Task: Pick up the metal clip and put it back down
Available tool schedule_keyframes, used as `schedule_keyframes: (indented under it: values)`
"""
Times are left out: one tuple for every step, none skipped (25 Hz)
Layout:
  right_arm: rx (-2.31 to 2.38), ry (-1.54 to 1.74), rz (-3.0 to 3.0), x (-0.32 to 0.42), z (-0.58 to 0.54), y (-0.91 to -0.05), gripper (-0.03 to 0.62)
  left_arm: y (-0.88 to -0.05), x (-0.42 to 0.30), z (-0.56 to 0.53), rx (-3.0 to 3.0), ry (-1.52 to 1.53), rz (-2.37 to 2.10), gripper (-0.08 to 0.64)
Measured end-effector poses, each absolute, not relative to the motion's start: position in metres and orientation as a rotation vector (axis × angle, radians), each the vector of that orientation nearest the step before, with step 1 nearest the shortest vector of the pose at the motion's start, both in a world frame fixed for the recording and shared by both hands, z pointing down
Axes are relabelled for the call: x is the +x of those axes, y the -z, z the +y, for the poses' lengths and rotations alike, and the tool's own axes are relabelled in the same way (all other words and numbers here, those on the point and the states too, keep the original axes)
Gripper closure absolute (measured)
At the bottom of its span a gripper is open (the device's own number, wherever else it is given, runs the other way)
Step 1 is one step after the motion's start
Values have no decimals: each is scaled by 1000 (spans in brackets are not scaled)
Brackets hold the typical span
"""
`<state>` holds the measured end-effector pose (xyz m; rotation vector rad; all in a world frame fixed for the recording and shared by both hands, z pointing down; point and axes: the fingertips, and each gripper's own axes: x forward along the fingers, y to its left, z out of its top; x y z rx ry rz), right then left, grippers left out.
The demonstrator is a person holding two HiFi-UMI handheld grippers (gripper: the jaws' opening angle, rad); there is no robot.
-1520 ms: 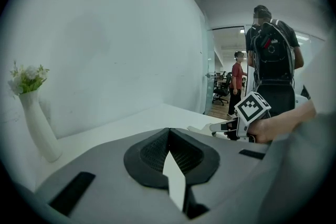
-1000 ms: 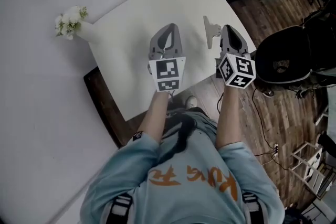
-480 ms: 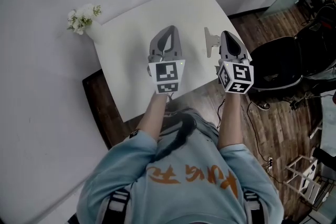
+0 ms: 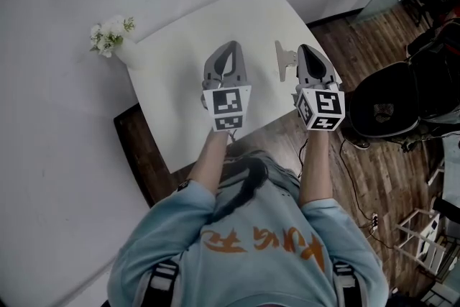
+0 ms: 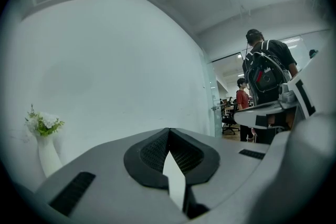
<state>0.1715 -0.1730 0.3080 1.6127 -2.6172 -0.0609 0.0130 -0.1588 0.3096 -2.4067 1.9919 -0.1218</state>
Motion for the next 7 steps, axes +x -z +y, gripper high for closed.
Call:
schedule_keyframes:
  values:
    - [1614,61,-2618,172,-173,-308,581,-310,14,-159,-2404,132,1985,537]
    - [1615,61,-2617,173,-174,-308,581,-310,16,-160,-2400,143,1978,535]
    - [1616,63,-2614,174,-174,-308,581,-310,17,-161,-2398,150,1973,537]
    - [1617,64,-2612,175,-175,-308,581,-310,19,-161,-2398,153,1969,537]
    - [1618,62,-2610,176,-175,-308,581,-310,20,-162,-2399,156,1967,535]
    - [1619,60,-2609,177,-176,-308,581,-311,20,-162,-2400,159,1966,537]
    - [1620,56,-2608,178,-176,-309,581,-311,21,-162,-2401,162,1964,536]
